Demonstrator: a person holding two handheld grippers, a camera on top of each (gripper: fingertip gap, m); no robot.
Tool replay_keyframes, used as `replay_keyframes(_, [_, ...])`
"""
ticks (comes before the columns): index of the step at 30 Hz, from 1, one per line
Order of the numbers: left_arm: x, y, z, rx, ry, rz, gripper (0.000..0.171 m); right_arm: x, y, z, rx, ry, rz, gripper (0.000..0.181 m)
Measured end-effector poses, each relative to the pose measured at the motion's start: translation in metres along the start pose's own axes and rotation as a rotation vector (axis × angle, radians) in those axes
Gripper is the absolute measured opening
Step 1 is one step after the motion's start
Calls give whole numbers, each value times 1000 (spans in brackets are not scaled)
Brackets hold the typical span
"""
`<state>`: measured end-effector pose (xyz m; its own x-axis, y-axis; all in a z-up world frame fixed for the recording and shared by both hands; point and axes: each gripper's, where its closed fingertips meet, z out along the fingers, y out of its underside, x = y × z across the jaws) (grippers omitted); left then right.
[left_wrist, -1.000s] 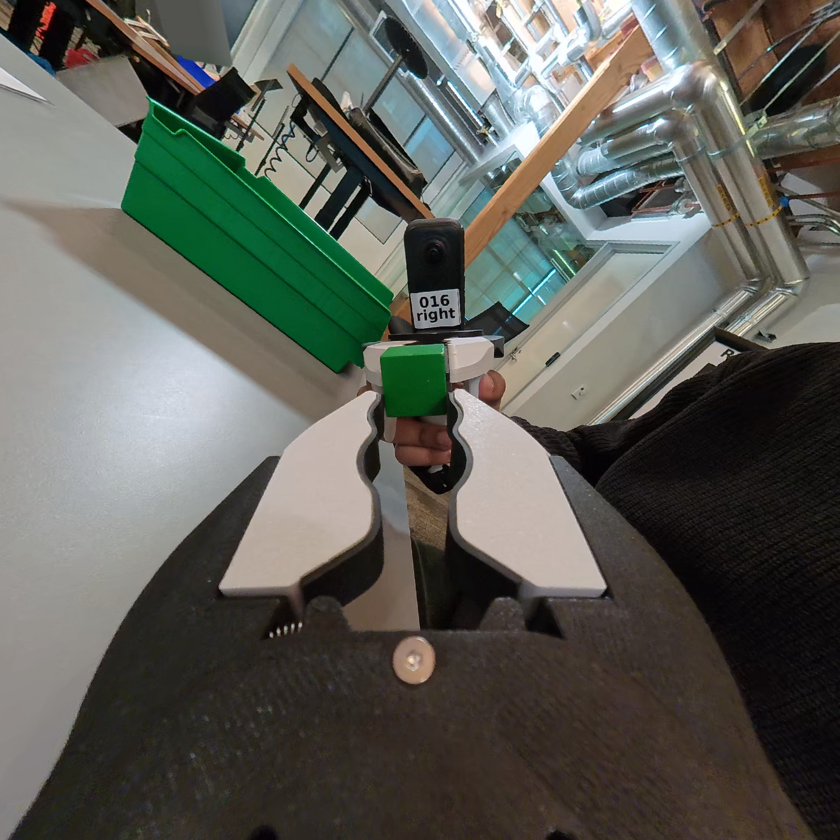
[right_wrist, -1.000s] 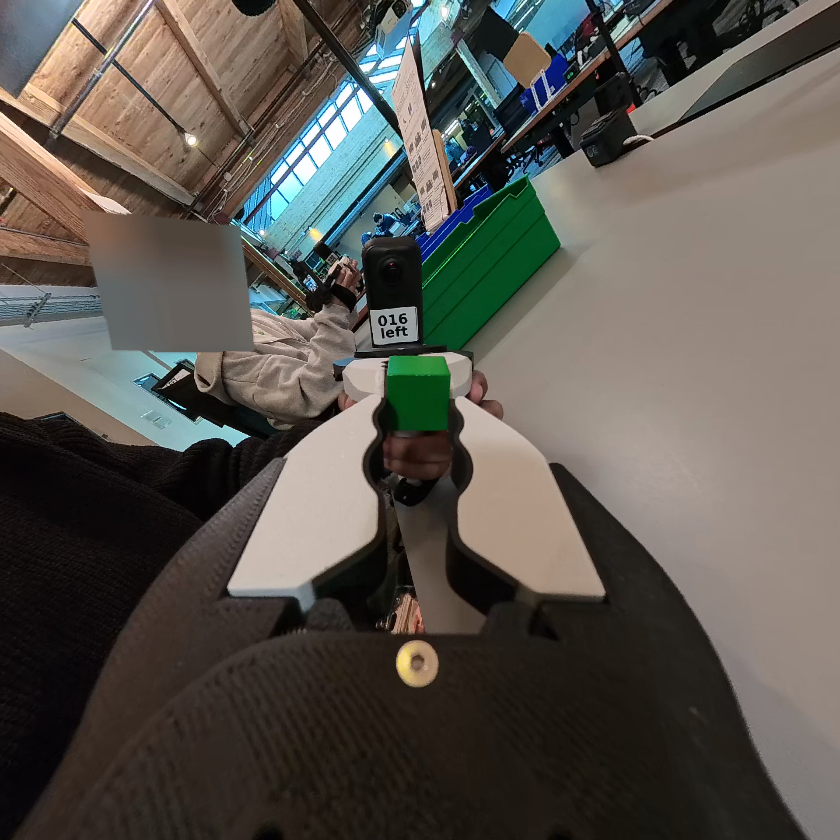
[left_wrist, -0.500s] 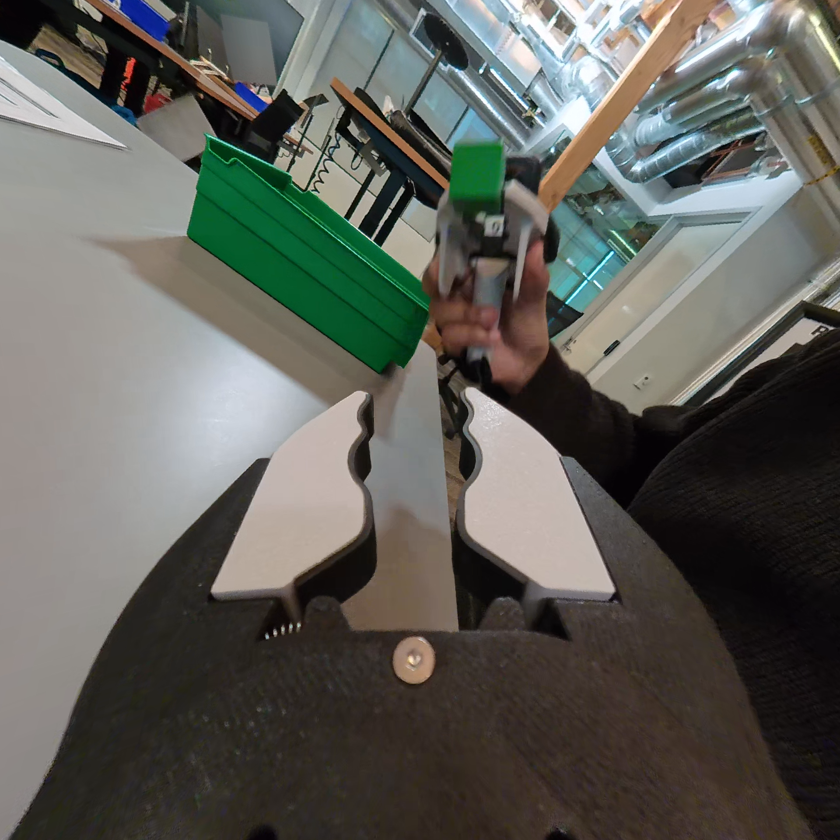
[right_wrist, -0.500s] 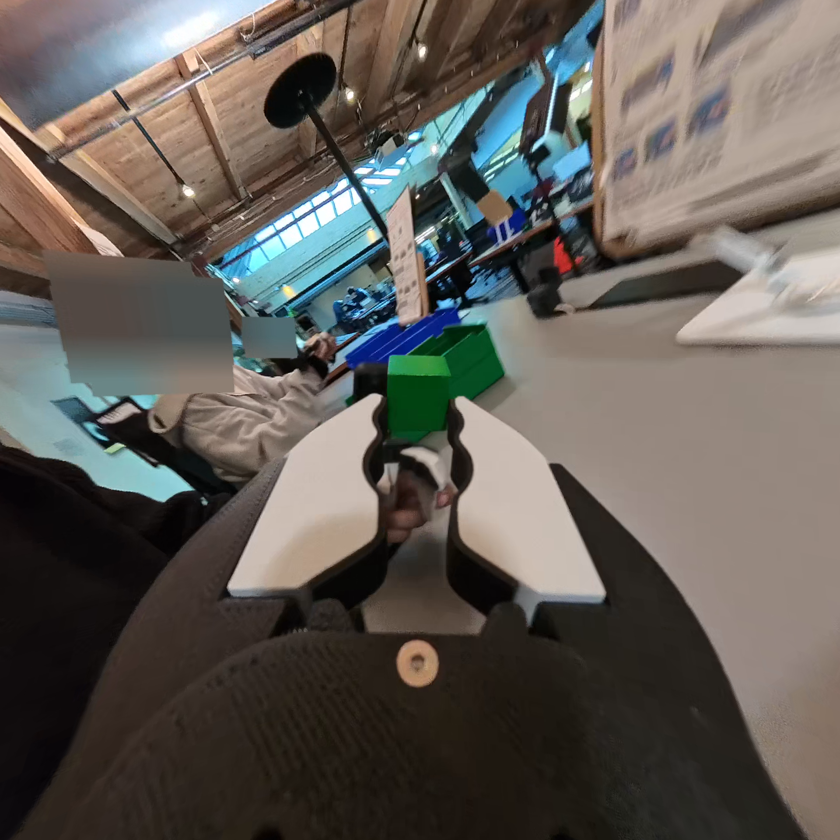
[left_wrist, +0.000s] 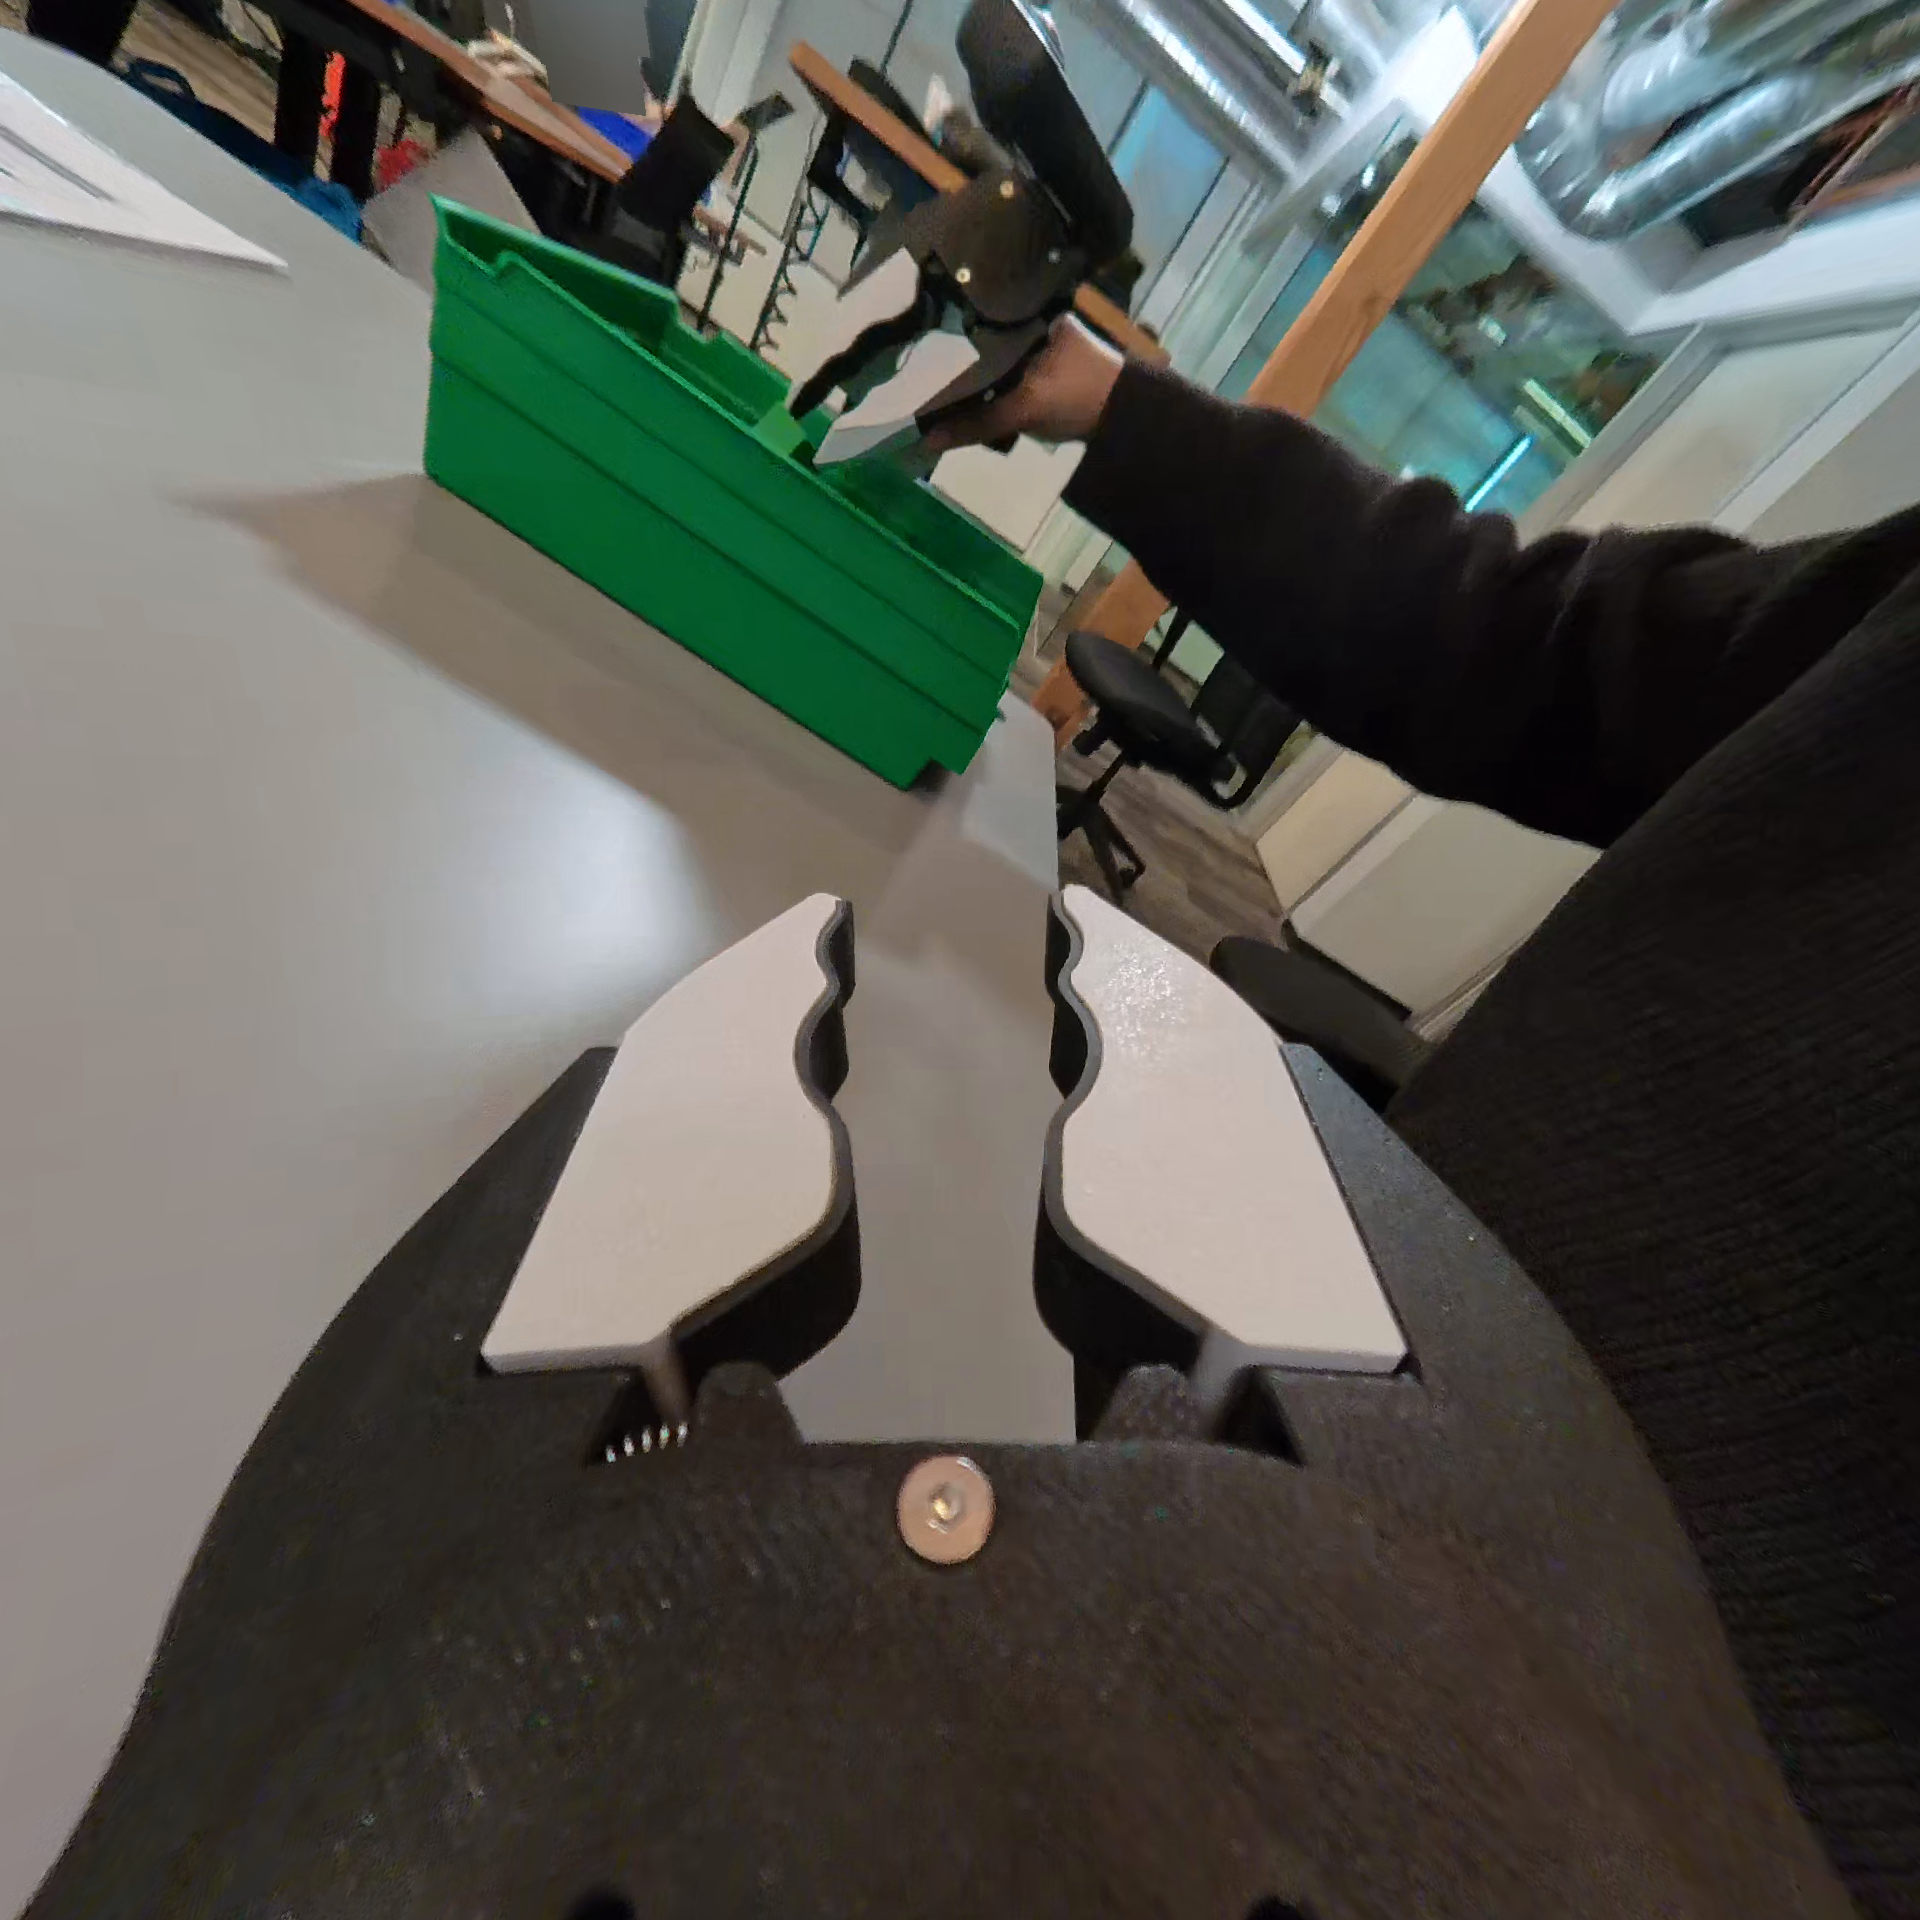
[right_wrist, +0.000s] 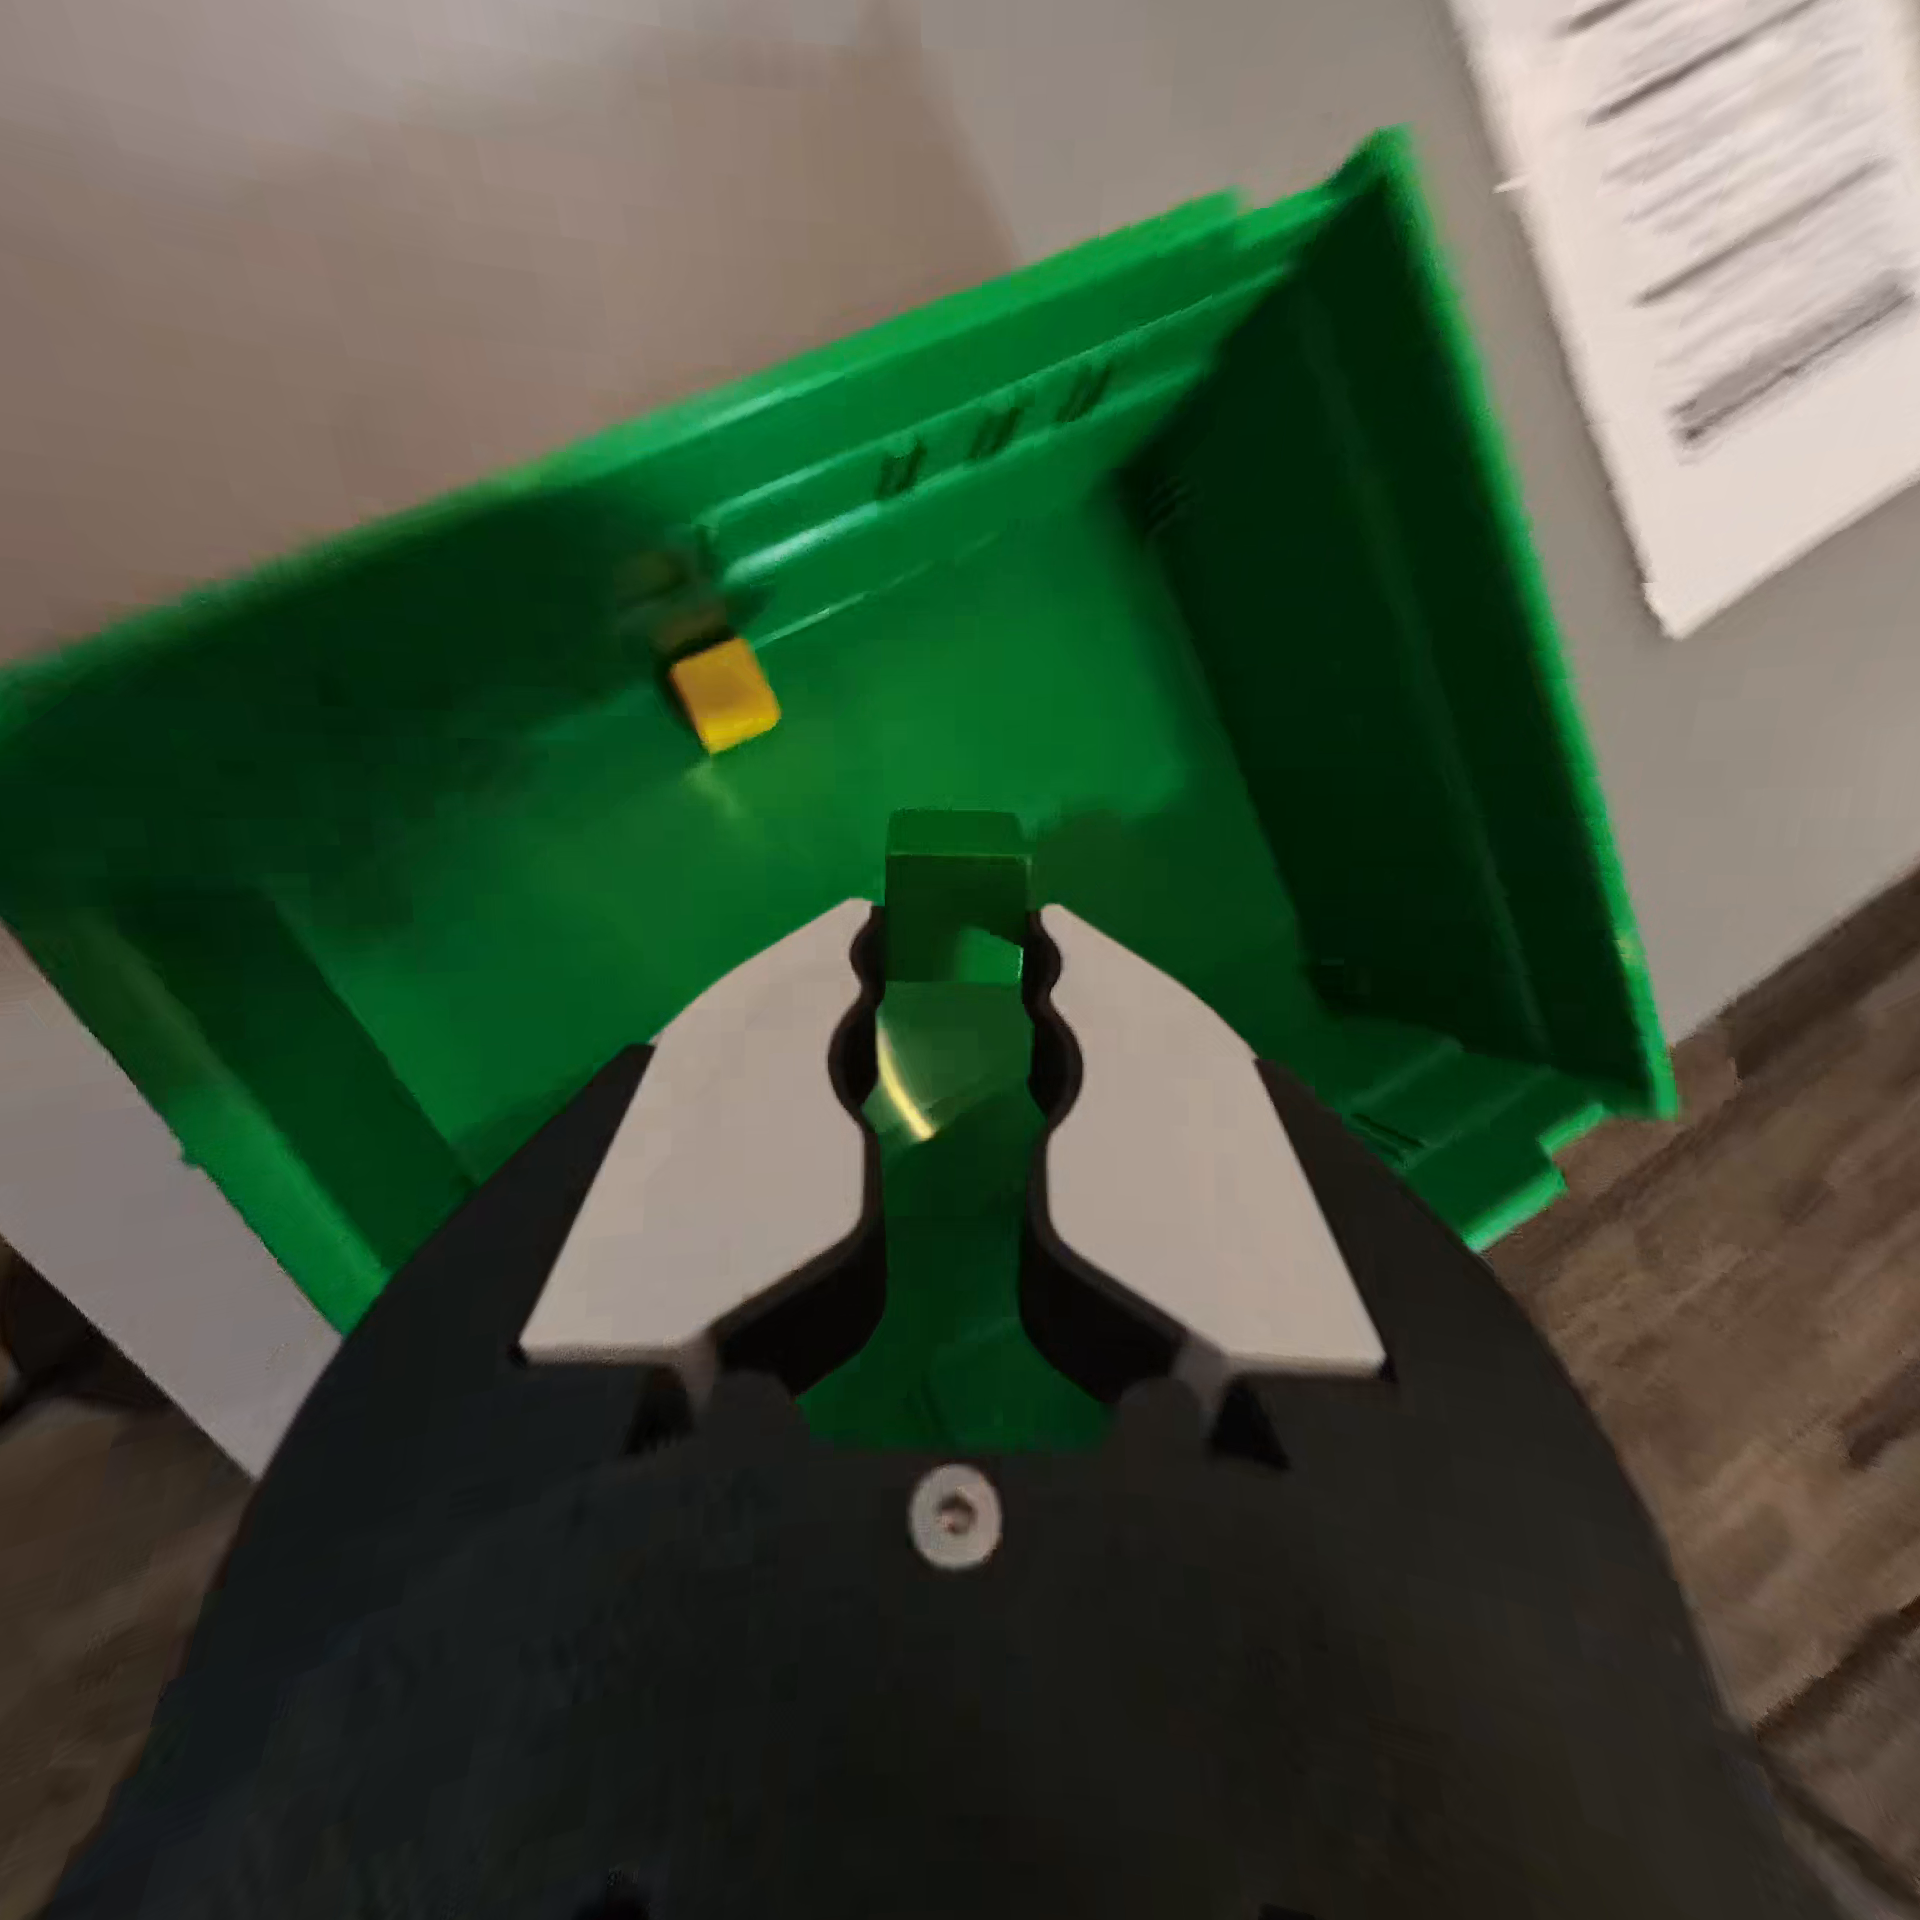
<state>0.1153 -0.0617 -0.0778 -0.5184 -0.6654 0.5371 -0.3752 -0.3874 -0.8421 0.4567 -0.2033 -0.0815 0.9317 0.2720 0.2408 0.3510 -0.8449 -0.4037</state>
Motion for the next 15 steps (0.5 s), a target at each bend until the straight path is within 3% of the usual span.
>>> replay_keyframes(6, [14,18,17,14,39,-94,36,-39,24,44,-243,-132,-335,26])
replay_keyframes(15, [16,26,16,-11,1,-120,36,-46,8,60,-209,-261,-374,26])
